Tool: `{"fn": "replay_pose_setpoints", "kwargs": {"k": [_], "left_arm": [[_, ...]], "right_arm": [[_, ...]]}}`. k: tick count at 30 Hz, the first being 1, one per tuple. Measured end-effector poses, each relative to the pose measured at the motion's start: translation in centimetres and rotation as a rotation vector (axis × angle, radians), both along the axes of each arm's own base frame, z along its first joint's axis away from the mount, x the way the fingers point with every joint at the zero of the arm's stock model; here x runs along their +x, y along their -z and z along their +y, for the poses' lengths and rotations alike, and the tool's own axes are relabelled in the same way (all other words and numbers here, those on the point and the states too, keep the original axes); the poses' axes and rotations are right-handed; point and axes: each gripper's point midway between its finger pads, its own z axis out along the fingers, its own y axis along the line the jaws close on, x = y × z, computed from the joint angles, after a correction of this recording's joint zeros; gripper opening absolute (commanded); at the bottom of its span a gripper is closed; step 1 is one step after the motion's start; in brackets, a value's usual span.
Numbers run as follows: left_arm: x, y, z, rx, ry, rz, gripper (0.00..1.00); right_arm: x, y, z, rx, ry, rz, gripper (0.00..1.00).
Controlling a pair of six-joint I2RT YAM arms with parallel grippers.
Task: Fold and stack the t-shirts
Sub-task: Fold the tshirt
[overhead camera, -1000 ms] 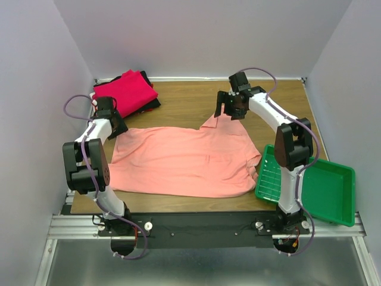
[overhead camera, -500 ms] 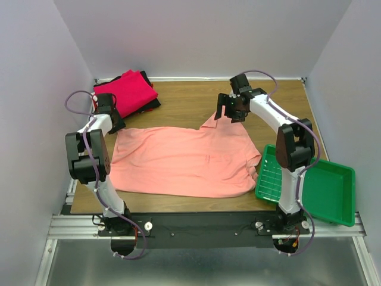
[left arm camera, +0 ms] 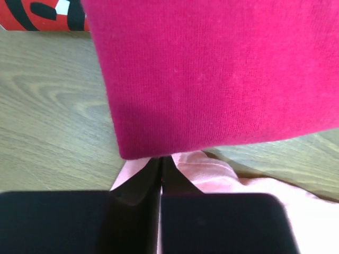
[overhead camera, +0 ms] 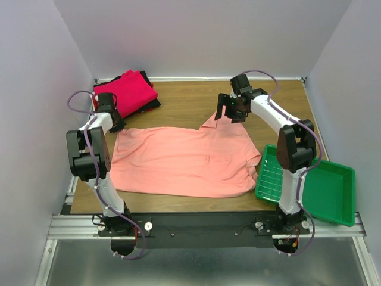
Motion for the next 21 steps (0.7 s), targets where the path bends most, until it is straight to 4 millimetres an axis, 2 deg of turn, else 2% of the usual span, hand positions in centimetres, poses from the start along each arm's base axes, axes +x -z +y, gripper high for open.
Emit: {"fn": "replay_pose_setpoints", "kwargs": {"k": [5,11,14,17,19,21], "left_arm": [[0.4,-0.8,0.0,0.0,0.009,-0.006,0.0],[3.0,-3.9,0.5,0.022,0.025,-0.07,0.0],[4.0,-4.8,0.6,0.025,0.038,-0.082,0.0],[4.6,-4.5,0.6,0.026,0.047,-0.076,0.0],[4.7,-3.6,0.6,0.016,0.058,-0.054,0.0],[4.5,-2.6,0.5,0.001,0.066,-0.031,0.04]], "right_arm": [[0.0,-0.1,0.0,0.001,-0.001,-0.003,0.89],[-0.2,0.2,-0.1,-0.002,0.0,0.006,0.89],[-0.4,0.5,-0.1,-0.005,-0.001,0.014,0.89],[-0.5,0.8,-0.2,-0.006,-0.001,0.015,0.89],[-0.6,1.2,-0.2,-0.007,-0.001,0.017,0.89],[-0.9,1.9,-0.3,-0.011,-0.001,0.028,0.89]]}}
